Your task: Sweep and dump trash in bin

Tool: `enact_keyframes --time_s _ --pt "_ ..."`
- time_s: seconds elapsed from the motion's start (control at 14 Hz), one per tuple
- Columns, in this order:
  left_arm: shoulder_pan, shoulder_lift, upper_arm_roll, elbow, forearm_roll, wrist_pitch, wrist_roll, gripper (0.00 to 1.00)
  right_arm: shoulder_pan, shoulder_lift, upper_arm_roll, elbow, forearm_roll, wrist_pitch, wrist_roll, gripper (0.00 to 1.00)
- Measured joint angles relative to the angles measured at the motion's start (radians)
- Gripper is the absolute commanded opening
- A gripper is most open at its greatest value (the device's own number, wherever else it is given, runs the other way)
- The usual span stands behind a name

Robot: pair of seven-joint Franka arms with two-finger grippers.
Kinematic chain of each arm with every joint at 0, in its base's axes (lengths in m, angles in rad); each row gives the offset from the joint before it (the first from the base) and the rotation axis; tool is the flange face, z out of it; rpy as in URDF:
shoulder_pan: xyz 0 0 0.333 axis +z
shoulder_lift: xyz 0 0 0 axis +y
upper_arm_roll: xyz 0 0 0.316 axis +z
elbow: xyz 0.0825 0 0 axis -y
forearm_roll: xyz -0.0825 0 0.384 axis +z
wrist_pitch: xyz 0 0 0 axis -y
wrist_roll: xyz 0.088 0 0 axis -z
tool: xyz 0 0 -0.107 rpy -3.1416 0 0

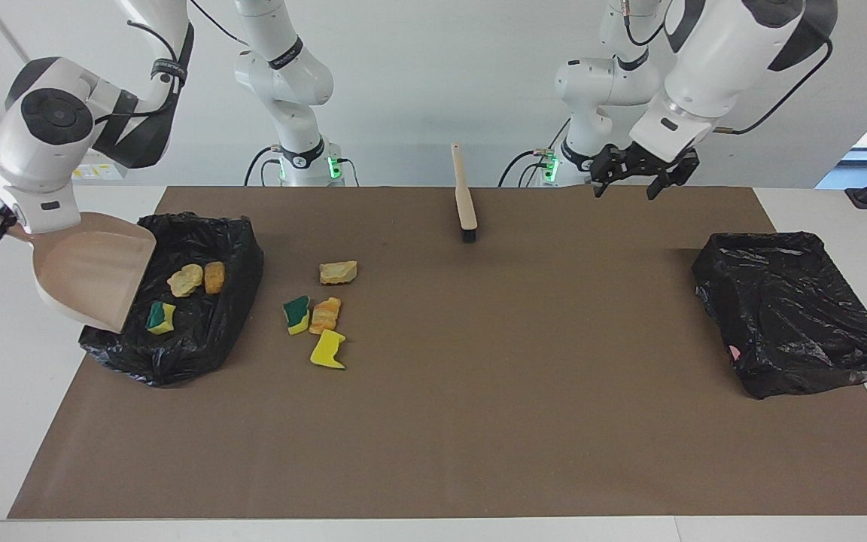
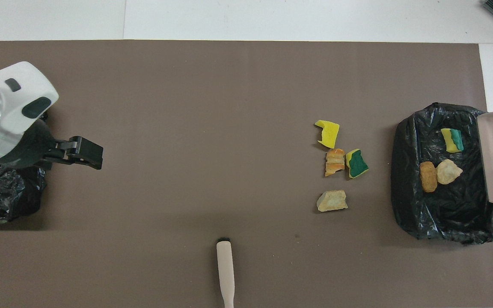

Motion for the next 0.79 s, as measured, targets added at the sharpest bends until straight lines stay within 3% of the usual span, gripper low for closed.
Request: enact_keyframes --time_s 0.21,0.5,0.79 --pt "0.001 -0.001 0.046 0.047 0.071 -0.060 0.138 1.00 0.005 -0.027 0.002 0.068 0.010 -0.079 -0.005 0.00" --pt "0.026 -0.006 0.051 0.083 0.089 -0.085 0.169 1.00 0.012 -0.068 0.024 0.110 0.163 -0.164 0.019 0.00" --pt "0.056 -0.024 0.052 0.085 0.088 -0.089 0.180 1.00 0.070 -0.079 0.042 0.112 0.271 -0.264 0.202 0.00"
